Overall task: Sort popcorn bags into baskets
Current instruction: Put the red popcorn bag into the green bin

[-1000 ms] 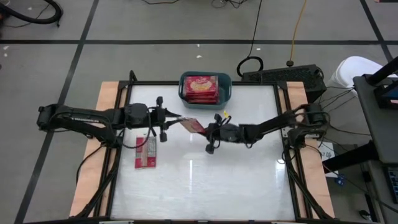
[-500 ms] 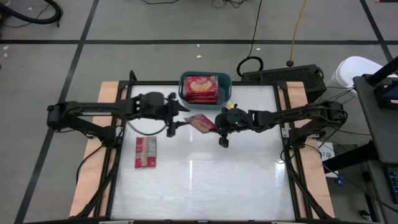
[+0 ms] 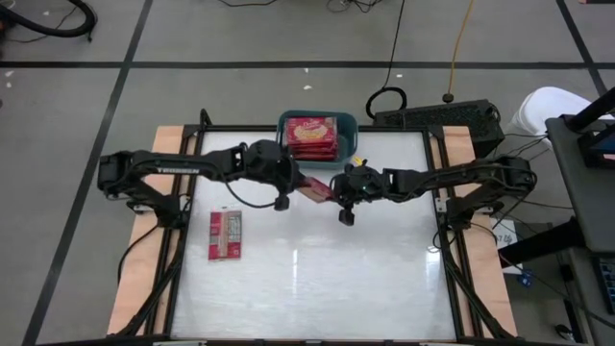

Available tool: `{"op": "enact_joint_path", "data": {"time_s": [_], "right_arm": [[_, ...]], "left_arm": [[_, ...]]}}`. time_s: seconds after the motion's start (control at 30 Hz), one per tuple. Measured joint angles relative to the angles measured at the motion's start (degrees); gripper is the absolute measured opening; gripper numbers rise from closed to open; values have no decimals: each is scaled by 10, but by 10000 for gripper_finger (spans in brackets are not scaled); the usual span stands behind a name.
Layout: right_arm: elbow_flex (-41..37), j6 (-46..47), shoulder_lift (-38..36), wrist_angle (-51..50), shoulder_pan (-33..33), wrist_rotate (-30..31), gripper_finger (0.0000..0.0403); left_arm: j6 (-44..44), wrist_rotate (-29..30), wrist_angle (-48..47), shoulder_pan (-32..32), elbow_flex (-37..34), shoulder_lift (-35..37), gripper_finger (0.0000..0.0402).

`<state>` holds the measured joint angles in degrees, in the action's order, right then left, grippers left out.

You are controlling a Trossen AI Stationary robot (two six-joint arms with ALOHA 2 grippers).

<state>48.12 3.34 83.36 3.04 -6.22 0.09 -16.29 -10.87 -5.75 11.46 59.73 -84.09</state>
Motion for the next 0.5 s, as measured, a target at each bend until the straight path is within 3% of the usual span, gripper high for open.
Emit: {"op": "enact_joint_path", "data": {"time_s": [0.07, 0.37, 0.5], "right_arm": [[0, -9, -2, 0, -4, 5, 21], [0, -16, -75, -62, -2, 215, 125], [-13, 15, -119, -87, 2, 280, 165]], "left_arm": [[1, -1, -3, 9, 5, 3, 23], [34, -5, -3, 121, 7, 58, 18], [92, -60, 71, 198, 1, 63, 18]]}}
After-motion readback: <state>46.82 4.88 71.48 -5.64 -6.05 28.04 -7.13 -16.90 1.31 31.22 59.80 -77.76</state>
